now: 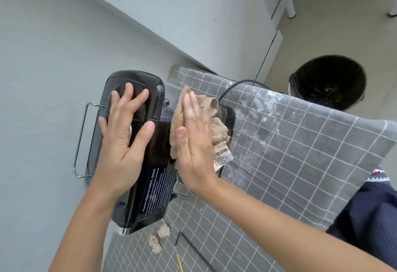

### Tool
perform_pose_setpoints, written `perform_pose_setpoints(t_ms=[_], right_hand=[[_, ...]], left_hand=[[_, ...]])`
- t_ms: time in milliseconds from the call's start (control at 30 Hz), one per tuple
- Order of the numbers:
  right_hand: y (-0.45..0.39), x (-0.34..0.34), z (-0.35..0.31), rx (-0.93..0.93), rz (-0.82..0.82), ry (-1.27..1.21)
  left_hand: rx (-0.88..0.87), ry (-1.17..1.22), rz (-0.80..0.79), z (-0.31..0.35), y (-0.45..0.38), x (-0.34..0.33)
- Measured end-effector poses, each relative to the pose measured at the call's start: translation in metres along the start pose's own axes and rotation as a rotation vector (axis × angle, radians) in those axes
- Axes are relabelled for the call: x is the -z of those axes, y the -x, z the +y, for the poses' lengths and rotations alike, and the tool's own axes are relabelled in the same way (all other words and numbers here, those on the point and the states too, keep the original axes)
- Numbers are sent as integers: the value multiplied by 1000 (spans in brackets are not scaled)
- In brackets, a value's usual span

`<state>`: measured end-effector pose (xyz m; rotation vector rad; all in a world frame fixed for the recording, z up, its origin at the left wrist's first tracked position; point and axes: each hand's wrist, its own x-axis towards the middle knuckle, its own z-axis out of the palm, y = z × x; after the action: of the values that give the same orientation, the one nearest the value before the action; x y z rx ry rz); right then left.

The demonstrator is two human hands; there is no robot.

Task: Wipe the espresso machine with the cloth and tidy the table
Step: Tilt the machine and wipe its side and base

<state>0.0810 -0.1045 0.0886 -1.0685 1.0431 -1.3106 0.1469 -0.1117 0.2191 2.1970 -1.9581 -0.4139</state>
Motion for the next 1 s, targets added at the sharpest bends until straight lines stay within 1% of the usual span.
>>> perform_pose_setpoints(t_ms=[67,133,200,267,333,400,500,600,667,800,833,933,1000], right_hand=[[-21,5,-8,74,2,11],[-51,14,4,53,-4,48],[-81,27,31,-74,-79,118],[-91,38,63,-227,-140,195],[-80,45,90,-249,-145,247],[-55,45,102,-257,-118,249],[-18,48,101,-254,-70,279],[3,54,103,-235,-68,327],[-13,57,103,-231,-63,312],[-71,52,110,-258,-191,309],[-72,52,112,-247,-189,299],[-26,55,111,-207,-163,303],[22,57,108,-207,-220,311]], left_hand=[[7,6,-2,0,-2,0],[10,5,-6,0,-2,-1],[13,13,2,0,-1,-1],[16,21,-3,0,-1,-2],[17,21,-4,0,0,-1],[15,20,-7,0,2,-1],[6,14,-14,0,3,-1],[8,12,-12,0,3,0],[4,14,-13,1,3,0],[7,3,-12,-1,1,-1],[6,4,-14,0,1,-1],[0,16,-8,0,3,-1],[3,18,-7,0,2,-1]])
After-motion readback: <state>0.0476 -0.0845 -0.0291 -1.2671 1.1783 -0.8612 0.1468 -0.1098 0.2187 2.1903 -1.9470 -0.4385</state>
